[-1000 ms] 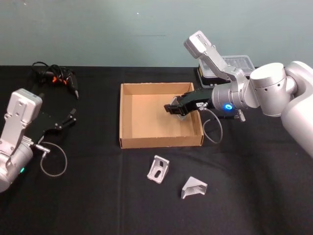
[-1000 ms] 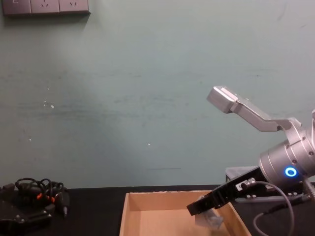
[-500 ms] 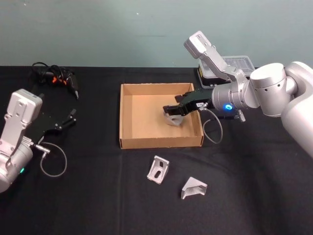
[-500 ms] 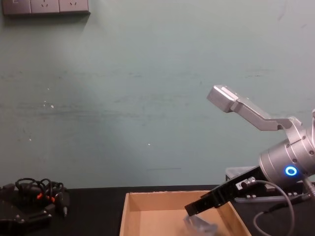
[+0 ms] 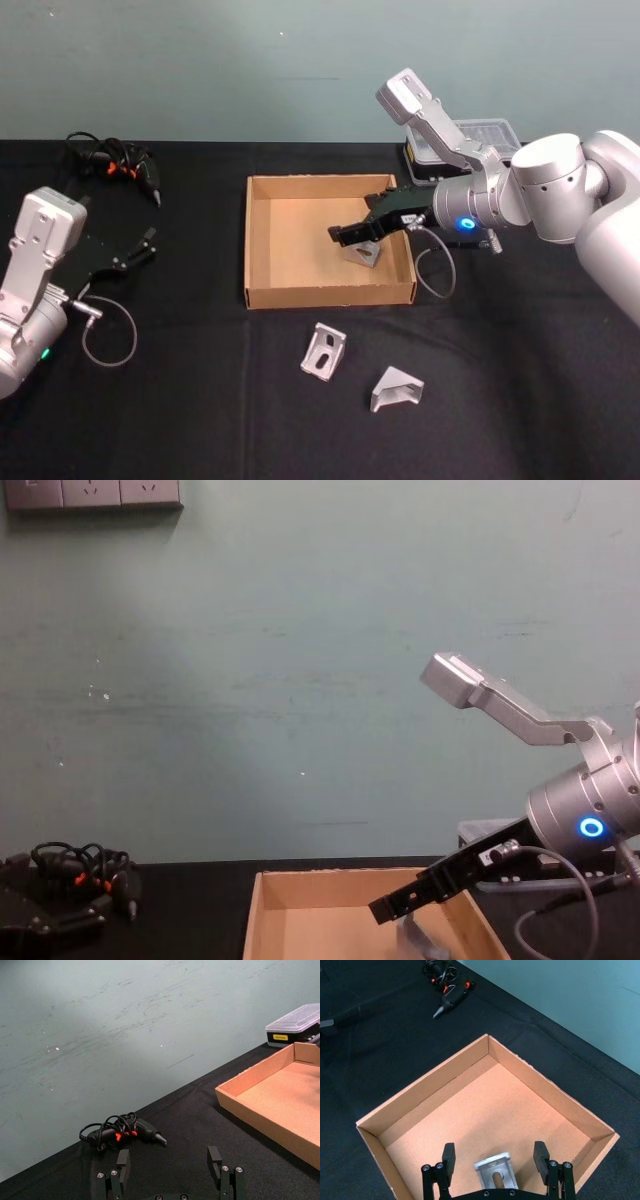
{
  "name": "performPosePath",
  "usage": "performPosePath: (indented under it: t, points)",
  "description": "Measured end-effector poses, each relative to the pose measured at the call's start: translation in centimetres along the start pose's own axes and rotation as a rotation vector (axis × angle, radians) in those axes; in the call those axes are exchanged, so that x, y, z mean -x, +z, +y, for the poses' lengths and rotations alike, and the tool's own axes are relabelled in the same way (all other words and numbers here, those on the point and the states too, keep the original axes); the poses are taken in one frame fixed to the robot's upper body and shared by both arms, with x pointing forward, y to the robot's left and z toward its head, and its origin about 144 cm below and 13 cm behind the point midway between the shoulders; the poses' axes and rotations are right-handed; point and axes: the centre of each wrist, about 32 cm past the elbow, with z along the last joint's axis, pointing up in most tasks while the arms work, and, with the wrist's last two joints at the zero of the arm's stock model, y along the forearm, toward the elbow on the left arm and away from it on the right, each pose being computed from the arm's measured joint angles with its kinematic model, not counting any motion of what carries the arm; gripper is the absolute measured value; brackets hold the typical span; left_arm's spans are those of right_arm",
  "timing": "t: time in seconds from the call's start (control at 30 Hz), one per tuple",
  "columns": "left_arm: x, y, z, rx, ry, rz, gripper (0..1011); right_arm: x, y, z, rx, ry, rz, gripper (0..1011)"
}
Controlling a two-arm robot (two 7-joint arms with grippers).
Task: Use one hand to pick up the angle iron from the table and place it into the box.
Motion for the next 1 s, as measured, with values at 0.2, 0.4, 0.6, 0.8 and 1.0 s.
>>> performPosePath:
  t: [0.2, 0.4, 0.6, 0.8, 1.0]
  points:
    - [0.0, 0.0, 0.0, 0.000, 0.000, 0.000, 1011, 0.0, 0.0, 0.0, 0.000, 0.000, 0.000, 1002]
    - [0.0, 0.0, 0.0, 0.000, 0.000, 0.000, 1011, 0.0, 0.0, 0.0, 0.000, 0.000, -0.001, 1003]
    - [0.0, 0.0, 0.0, 0.000, 0.000, 0.000, 1011, 0.6, 0.0, -0.6, -0.013, -0.003, -0.020, 1003]
    - [0.0, 0.0, 0.0, 0.000, 0.000, 0.000, 1011, 2.3, 0.1, -2.3, -0.030, -0.003, -0.066, 1003]
    - [0.0, 0.0, 0.0, 0.000, 0.000, 0.000, 1011, 4.3, 0.0, -4.7, -0.047, -0.008, -0.114, 1003]
